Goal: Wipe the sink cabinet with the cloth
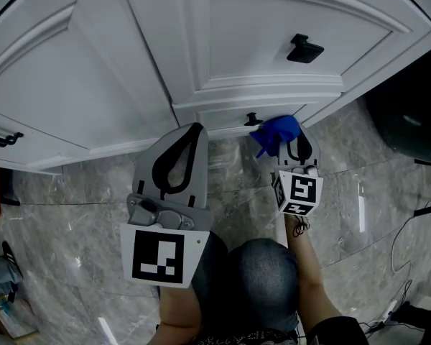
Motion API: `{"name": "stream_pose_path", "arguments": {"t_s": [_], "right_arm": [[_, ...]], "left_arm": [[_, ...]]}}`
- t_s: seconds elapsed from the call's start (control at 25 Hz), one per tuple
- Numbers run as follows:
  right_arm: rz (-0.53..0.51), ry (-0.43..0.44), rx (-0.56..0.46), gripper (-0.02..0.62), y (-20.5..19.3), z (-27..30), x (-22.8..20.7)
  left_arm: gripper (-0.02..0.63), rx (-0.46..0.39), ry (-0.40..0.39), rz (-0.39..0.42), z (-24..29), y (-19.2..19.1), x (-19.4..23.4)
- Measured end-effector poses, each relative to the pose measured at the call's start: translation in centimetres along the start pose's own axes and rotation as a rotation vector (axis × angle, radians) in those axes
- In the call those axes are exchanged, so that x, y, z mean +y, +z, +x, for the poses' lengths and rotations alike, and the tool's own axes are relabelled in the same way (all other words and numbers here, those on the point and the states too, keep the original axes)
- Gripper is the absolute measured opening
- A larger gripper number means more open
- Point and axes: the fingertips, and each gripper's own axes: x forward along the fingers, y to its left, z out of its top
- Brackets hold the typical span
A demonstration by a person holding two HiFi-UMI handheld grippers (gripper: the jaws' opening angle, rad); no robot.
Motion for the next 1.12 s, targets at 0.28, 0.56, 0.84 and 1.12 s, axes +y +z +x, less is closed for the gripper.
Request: {"name": "stream_pose_path", "arguments": {"t_s": [0.28, 0.56, 0.84, 1.12], "right_arm": [[0.043, -0.09, 0.019, 0.115, -1.0, -0.6, -3.4], [0.104, -0.165, 0.032, 0.115, -1.7, -0.7, -6.9], [0.101, -0.169, 0.027, 0.115, -1.8, -0.7, -6.8], [0.175, 0.036, 0.04, 0.115, -1.9, -2.5, 0.3]], "left_arm": [[0.0, -0.002, -0.003, 0.002, 0.1, 0.0, 0.0], [0.0, 0.003, -0.004, 0.004, 0.2, -0.1, -0.1], [0.0, -0.004, 0.006, -0.001, 0.1, 0.1, 0.1], [0.0, -0.011, 0.013, -0.007, -0.2, 0.3, 0.5]]}}
